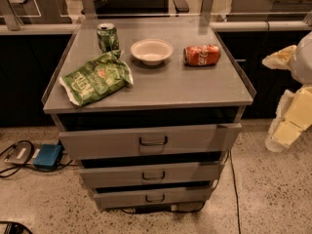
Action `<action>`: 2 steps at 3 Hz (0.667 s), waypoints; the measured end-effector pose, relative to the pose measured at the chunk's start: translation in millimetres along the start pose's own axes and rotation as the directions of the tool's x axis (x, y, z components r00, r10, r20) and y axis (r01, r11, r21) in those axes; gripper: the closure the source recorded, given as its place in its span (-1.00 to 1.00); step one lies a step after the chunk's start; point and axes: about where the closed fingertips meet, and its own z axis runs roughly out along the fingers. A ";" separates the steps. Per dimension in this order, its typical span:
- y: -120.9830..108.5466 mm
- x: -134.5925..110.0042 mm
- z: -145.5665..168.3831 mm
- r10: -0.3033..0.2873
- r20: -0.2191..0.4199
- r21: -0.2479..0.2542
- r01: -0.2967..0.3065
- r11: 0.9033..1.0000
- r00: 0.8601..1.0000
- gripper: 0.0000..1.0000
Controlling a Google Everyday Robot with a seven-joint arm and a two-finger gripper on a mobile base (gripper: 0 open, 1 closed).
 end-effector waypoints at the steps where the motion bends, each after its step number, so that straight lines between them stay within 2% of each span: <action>1: -2.2 1.0 -2.5 0.011 -0.004 -0.001 -0.011 1.000 1.000 -1.00; 2: -2.3 1.1 -2.5 0.011 -0.004 -0.001 -0.011 1.000 1.000 -1.00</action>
Offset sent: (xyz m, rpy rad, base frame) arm -0.0039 -0.0558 -0.3444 0.0684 0.7462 -0.2271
